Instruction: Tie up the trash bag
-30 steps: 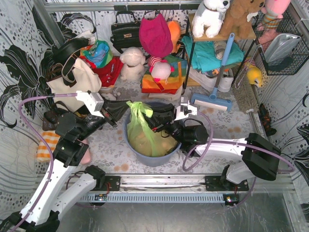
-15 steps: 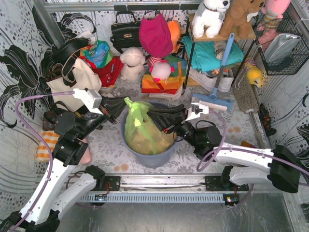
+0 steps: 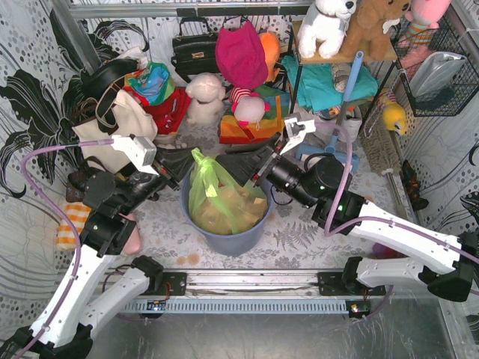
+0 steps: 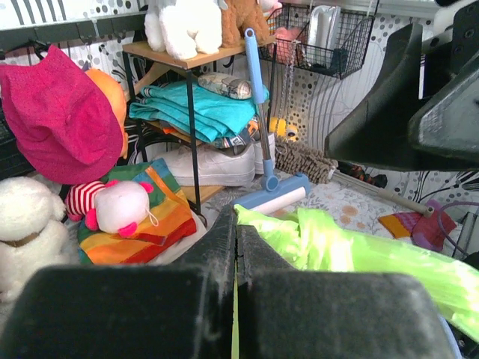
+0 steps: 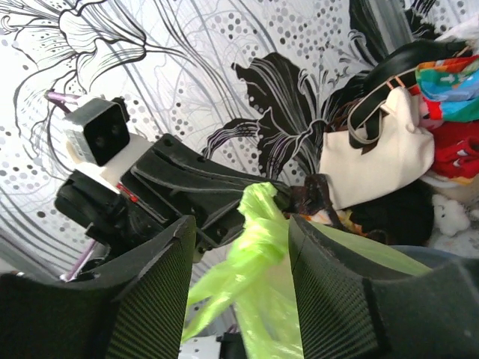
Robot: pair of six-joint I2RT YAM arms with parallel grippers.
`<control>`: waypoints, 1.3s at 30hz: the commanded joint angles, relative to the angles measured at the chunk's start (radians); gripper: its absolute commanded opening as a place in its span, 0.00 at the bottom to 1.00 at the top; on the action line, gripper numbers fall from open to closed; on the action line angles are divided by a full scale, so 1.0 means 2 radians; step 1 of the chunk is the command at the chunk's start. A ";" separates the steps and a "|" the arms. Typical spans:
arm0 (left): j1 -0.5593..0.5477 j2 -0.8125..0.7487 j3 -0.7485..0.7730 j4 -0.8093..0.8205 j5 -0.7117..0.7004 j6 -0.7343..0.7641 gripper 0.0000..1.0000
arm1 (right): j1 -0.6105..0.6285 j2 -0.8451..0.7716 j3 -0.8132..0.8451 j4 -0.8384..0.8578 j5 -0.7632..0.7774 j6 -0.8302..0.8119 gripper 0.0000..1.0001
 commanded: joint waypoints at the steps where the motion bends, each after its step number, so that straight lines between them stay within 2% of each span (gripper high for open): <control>1: 0.001 -0.002 0.023 0.011 -0.009 -0.001 0.00 | 0.001 0.011 0.065 -0.140 -0.035 0.083 0.54; 3: 0.001 -0.001 0.026 0.007 -0.009 0.001 0.00 | 0.001 0.018 0.090 -0.187 -0.043 0.117 0.54; 8: 0.000 0.003 0.027 0.005 -0.006 0.002 0.00 | 0.001 0.050 0.158 -0.285 -0.099 0.139 0.53; 20: 0.001 0.006 0.026 0.008 -0.005 -0.001 0.00 | 0.001 0.083 0.203 -0.346 -0.135 0.138 0.48; 26: 0.000 0.010 0.025 0.011 -0.002 -0.003 0.00 | 0.001 0.088 0.199 -0.329 -0.150 0.146 0.45; 28: 0.001 0.010 0.025 0.011 -0.002 -0.003 0.00 | 0.001 0.089 0.201 -0.328 -0.152 0.146 0.40; 29: 0.001 0.010 0.025 0.011 -0.003 -0.002 0.00 | 0.001 0.089 0.201 -0.329 -0.150 0.144 0.34; 30: 0.001 0.009 0.025 0.011 -0.006 -0.001 0.00 | 0.001 0.088 0.201 -0.329 -0.148 0.142 0.20; 31: 0.001 0.010 0.026 0.011 -0.010 -0.001 0.00 | 0.001 0.087 0.201 -0.329 -0.146 0.138 0.00; 39: 0.001 0.030 0.047 0.006 -0.074 0.004 0.00 | 0.001 0.076 0.271 -0.435 -0.125 0.098 0.00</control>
